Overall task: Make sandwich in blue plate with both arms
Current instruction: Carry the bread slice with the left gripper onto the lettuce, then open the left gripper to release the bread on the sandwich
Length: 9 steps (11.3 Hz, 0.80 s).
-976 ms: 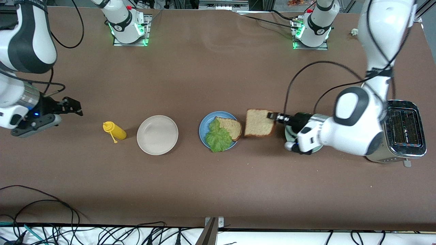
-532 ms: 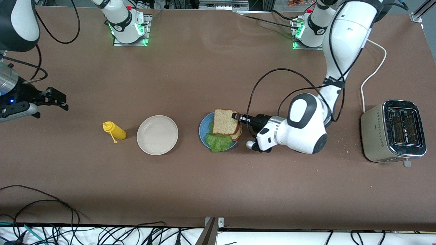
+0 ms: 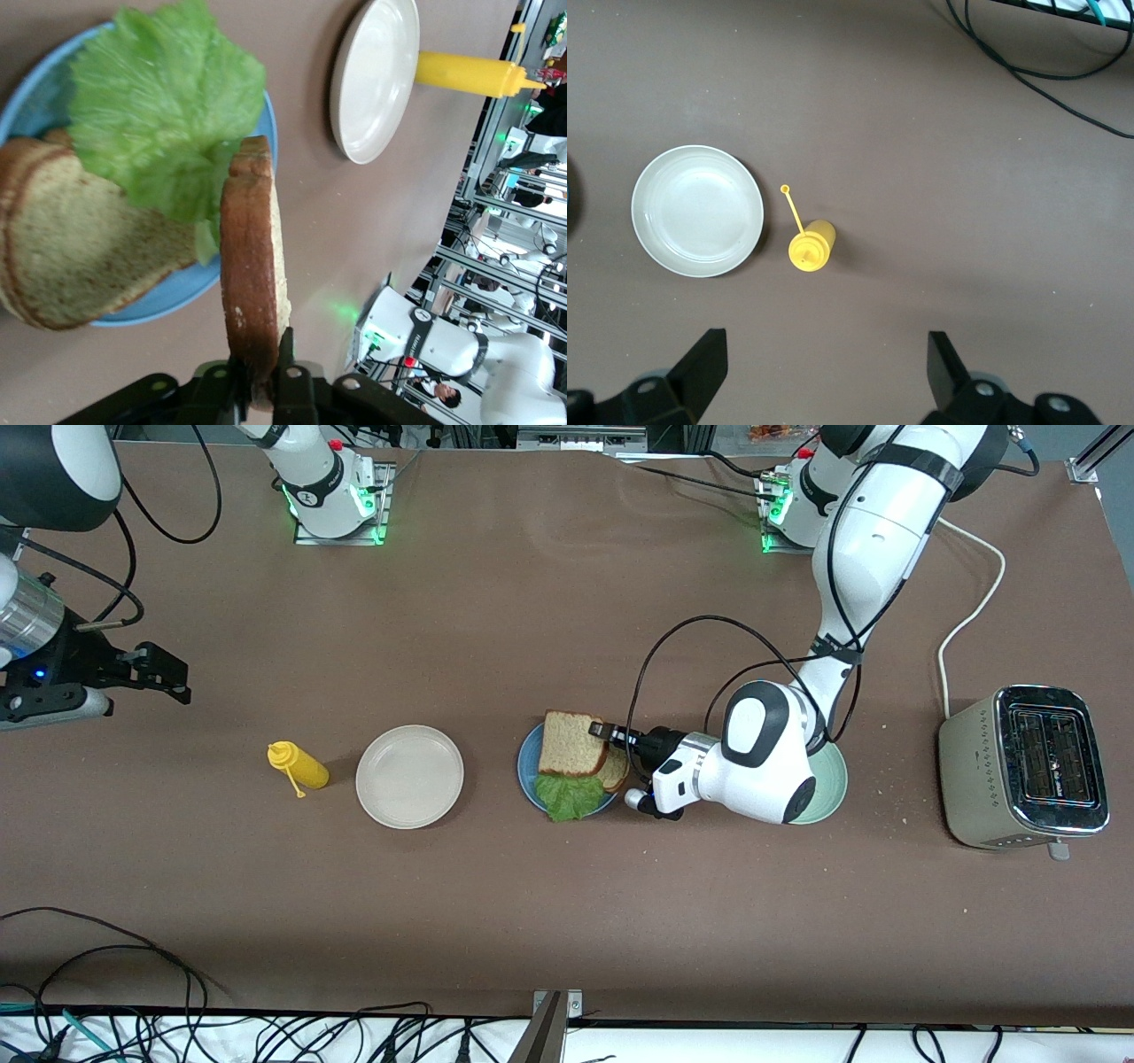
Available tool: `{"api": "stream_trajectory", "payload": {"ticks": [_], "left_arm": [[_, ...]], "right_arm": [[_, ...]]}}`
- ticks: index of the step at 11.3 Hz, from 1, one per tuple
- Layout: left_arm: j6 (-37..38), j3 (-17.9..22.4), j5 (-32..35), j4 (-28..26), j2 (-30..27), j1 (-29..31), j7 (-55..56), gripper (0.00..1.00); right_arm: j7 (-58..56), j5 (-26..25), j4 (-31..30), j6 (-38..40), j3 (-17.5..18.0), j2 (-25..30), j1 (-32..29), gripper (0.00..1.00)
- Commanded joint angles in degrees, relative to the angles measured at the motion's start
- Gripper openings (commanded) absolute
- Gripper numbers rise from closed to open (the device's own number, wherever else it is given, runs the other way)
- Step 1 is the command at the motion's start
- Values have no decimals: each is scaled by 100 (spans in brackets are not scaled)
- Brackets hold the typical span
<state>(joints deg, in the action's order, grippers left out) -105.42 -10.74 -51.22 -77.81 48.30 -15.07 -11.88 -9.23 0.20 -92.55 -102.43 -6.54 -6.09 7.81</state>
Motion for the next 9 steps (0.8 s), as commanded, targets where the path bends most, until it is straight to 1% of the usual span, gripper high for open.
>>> {"api": "stream_trajectory", "payload": {"ticks": [1,2,3,4,5,6,9], "left_arm": [[-172,55,224,-42,-48,12,-236,100],[-137,63,339,2,-75,47,-236,100],[-137,72,549,37,-127,100,-236,100],[-128,72,821,64,-206,188,-227,100],[-110,81,1189,64,-372,267,-218,100],[-93,81,1715,55,-574,320,-166,100],[327,90,3034,29,-1101,486,-34,100]], "right_arm": [[123,33,193,205,-163,-68,-34,100],[124,85,176,214,-329,-77,-34,100],[115,199,167,223,-409,-68,-34,100],[176,200,167,223,-410,-68,-34,100],[368,191,167,258,-375,-59,-34,100],[474,191,176,319,-375,-59,-34,100],[378,174,202,320,-383,-59,-8,100]]}}
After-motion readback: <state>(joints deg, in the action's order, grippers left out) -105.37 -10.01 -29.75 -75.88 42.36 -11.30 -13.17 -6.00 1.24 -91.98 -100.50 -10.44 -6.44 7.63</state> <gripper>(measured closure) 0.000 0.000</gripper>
